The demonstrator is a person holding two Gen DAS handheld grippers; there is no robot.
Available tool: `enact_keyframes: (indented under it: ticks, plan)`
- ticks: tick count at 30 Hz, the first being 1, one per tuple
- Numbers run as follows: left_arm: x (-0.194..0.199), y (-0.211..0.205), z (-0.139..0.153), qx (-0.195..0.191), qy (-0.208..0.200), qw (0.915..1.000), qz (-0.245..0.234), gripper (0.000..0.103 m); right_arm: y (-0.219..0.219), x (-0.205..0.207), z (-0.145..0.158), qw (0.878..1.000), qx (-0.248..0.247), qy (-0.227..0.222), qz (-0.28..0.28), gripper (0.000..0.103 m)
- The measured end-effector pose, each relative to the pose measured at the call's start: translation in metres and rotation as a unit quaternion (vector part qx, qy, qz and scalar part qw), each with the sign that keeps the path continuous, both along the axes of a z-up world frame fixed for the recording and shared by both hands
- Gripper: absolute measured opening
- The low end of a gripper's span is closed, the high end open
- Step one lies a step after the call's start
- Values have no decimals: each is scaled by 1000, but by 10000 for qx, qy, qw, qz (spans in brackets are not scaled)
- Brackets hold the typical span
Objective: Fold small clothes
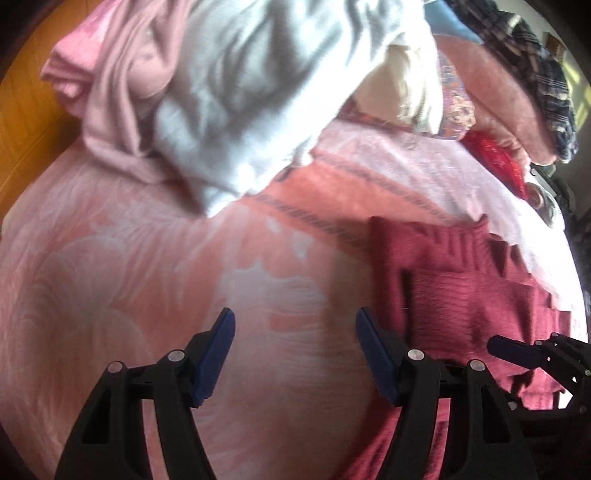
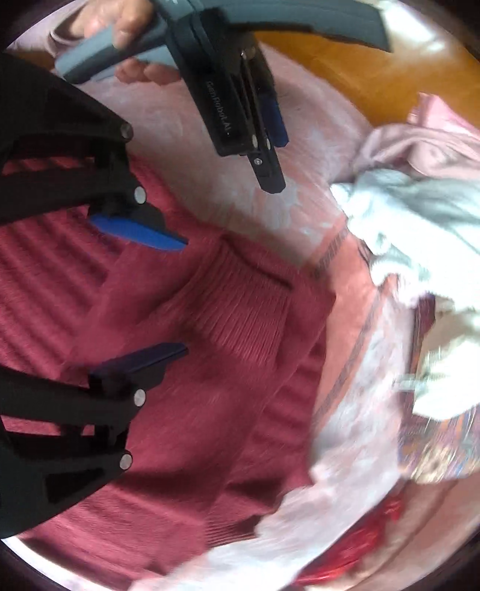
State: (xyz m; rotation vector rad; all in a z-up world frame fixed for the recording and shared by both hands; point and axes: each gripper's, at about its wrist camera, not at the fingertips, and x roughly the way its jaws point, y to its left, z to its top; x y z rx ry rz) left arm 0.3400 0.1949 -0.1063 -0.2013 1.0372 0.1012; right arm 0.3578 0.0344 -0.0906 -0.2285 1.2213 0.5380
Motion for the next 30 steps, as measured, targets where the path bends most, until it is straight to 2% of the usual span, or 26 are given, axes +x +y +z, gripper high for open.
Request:
enact_keyframes:
  ticks: [3, 4, 5, 7, 12, 14, 19, 23, 27, 29, 30]
  plan:
    - [-2, 10, -5, -82, 47, 9999, 56, 68, 17, 6, -14, 9990, -427, -97, 1, 51]
    - [-2, 11, -8, -155, 84, 9998, 66, 68, 15, 7, -18, 9986, -520, -104, -37, 40]
    - [-2, 11, -8, -193, 98, 9997, 64, 68, 10, 8, -21, 9985, -543, -84, -63, 22]
    - [-3, 9, -9, -280, 112, 9995, 48, 68, -1, 12, -24, 9991, -390, -11, -166, 8]
    - [-2, -9, -5, -281, 37, 9995, -158, 68, -59, 16, 1, 9935, 779, 260, -783, 7]
    - [0, -20, -4, -322, 47, 9991, -255, 68, -95, 15, 17, 9880, 1025, 210, -1134, 7]
    - [5, -49, -7, -426, 102, 9979, -471, 68, -184, 7, 40, 9747, 1207, 84, -1881, 7]
    - [8, -70, -10, -374, 125, 9976, -577, 68, -258, -12, 42, 9651, 836, -45, -2483, 7]
    - [11, -88, -16, -101, 163, 9979, -625, 68, -324, -25, 21, 9537, 464, -8, -2970, 8]
    - [14, -92, -21, -22, 224, 9978, -617, 68, -344, -28, 7, 9513, 481, 194, -3039, 16]
    - [14, -94, -23, -13, 246, 9978, -607, 68, -355, -31, -2, 9474, 694, 281, -3111, 20]
